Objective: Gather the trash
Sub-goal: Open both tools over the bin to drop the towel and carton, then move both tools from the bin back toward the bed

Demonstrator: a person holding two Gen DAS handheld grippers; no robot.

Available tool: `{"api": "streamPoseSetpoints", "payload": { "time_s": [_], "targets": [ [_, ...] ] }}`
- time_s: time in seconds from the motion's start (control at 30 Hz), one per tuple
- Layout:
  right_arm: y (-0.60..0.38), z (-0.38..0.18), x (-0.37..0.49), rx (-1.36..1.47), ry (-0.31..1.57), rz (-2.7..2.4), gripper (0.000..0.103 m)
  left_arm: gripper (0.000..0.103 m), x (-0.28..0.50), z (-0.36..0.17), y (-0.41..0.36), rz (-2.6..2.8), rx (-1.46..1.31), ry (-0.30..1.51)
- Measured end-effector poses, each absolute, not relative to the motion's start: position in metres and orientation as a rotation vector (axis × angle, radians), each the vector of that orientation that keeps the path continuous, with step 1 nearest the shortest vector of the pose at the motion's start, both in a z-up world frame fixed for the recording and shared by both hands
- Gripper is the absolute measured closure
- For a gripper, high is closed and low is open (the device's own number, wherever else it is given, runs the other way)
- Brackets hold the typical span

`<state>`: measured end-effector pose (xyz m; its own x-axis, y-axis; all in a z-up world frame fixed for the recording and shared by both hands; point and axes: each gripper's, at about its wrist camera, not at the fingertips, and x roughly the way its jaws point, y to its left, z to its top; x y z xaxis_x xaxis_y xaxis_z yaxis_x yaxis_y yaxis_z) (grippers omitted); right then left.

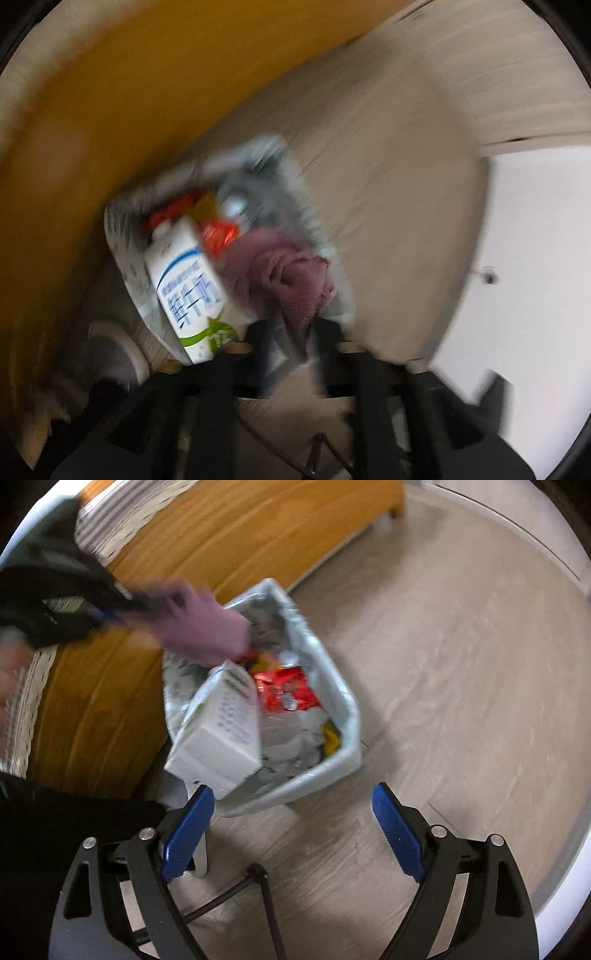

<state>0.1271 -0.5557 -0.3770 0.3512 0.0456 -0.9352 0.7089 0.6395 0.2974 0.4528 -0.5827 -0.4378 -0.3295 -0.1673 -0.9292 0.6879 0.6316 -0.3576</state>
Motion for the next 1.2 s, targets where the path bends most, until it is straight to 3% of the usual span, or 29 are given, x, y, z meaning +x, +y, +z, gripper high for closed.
{"api": "streamPoseSetpoints", "payload": {
  "time_s": [0.03, 0.13, 0.7, 0.87, 1.03, 1.2],
  "targets": [
    [-0.557, -0.378, 0.125, 0.808, 1.144, -0.506, 0.019, 0.046, 0.456, -0.453, -0.579, -0.856, 0.418, 1.709],
    [-0.559, -0.377, 0.125, 0.820, 1.132, -0.522, 0.019, 0.046, 0.464, -0.473, -0.570, -0.749, 0.426, 1.723],
    [-0.556, -0.363, 0.145, 0.733, 1.213, -0.596, 0.019, 0.045, 0.451, -0.426, -0.547, -0.857, 0.359, 1.714],
    [-0.553, -0.335, 0.157, 0.644, 1.215, -0.632, 0.019, 0.045, 0.442, -0.378, -0.528, -0.923, 0.300, 1.614],
    [-0.543, -0.297, 0.181, 0.517, 1.189, -0.642, 0.019, 0.045, 0.453, -0.303, -0.475, -1.070, 0.003, 1.506],
    [-0.529, -0.250, 0.221, 0.452, 1.098, -0.625, 0.019, 0.040, 0.479, -0.231, -0.404, -1.071, -0.062, 1.259]
  ]
}}
